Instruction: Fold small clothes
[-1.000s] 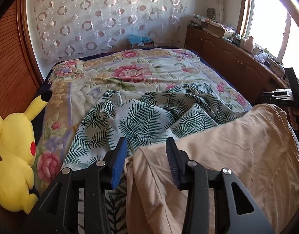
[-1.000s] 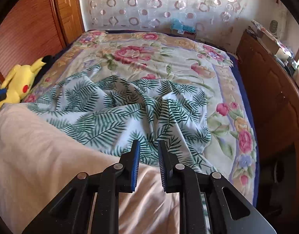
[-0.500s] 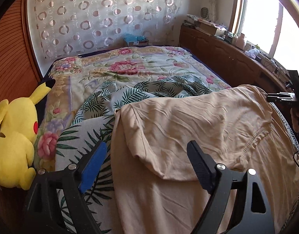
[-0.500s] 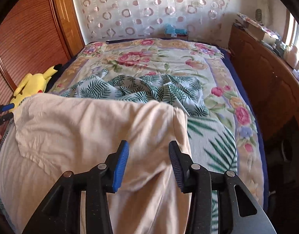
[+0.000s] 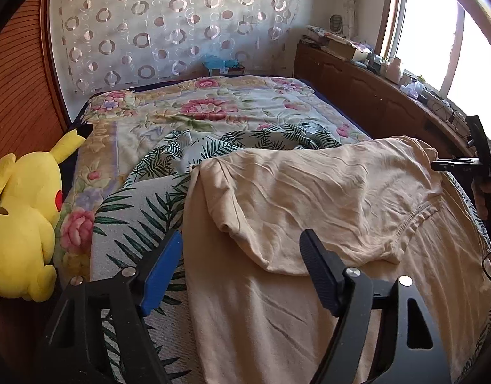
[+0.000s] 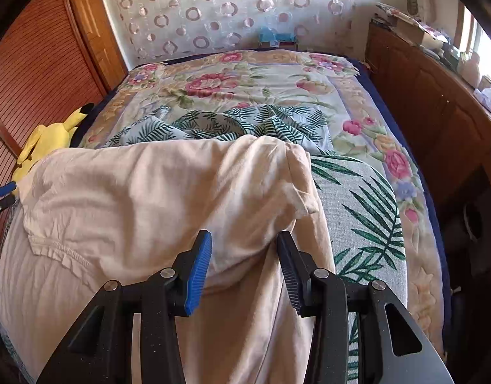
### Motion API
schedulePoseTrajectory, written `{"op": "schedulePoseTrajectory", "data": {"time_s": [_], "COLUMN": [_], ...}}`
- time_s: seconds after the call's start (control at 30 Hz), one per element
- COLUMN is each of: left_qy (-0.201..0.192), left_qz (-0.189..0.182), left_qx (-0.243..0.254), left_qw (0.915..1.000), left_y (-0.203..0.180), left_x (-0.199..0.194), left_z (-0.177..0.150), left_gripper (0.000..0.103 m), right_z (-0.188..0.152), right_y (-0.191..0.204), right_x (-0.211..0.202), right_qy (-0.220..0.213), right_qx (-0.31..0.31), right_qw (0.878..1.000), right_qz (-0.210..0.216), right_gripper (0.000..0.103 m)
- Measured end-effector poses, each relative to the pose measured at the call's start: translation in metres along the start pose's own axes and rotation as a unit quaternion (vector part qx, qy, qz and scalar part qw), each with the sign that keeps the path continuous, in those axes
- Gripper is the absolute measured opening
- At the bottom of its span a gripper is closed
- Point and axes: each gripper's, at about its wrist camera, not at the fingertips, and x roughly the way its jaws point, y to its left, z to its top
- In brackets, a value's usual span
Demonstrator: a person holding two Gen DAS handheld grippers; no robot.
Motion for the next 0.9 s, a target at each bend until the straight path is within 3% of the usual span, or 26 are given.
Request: {"op": "schedulePoseTrajectory", "data": {"time_s": [0.17, 0.43, 0.5, 0.57, 0.6, 0.73, 0.9], "left_qy": [0.018, 0.034, 0.033, 0.031, 0.029, 0.035, 0.008], "left_qz": [-0.022, -0.019, -0.020, -0.024, -0.025, -0.015, 0.001], "left_qx": [-0.008, -0.019, -0.017, -0.017, -0.014, -0.005, -0.013], "left_qw": [0.9996, 0.9991, 0.9991, 0.9991, 0.9992, 0.9992, 0.9999], "left_y": [0.001, 0.005, 0.006, 0.004, 0.002, -0.001, -0.002], "left_x": [0.014, 0.028, 0.030, 0.029, 0.029, 0.036, 0.019], "left_z": [-0.001, 0.002, 0.004, 0.007, 0.009, 0.016, 0.022], "left_gripper": [0.044, 0.041, 0.041, 0.041, 0.038, 0.006, 0.005], "right_z": [0.007, 0.003, 0.004, 0.004, 0.004, 0.004, 0.008], "right_y": [0.004, 0.020, 0.020, 0.020, 0.020, 0.021, 0.020], "right_x": [0.014, 0.022, 0.023, 0.023, 0.023, 0.024, 0.005], "right_qy": [0.001, -0.004, -0.007, -0.011, -0.011, -0.022, -0.062], "right_qx": [0.003, -0.015, -0.016, -0.020, -0.022, -0.036, -0.040], "right_qw": [1.000, 0.998, 0.998, 0.998, 0.998, 0.997, 0.994], "right_qz": [-0.019, -0.053, -0.059, -0.059, -0.061, -0.066, -0.076], "right_gripper": [0.044, 0.044, 0.034, 0.008, 0.008, 0.003, 0.003]}}
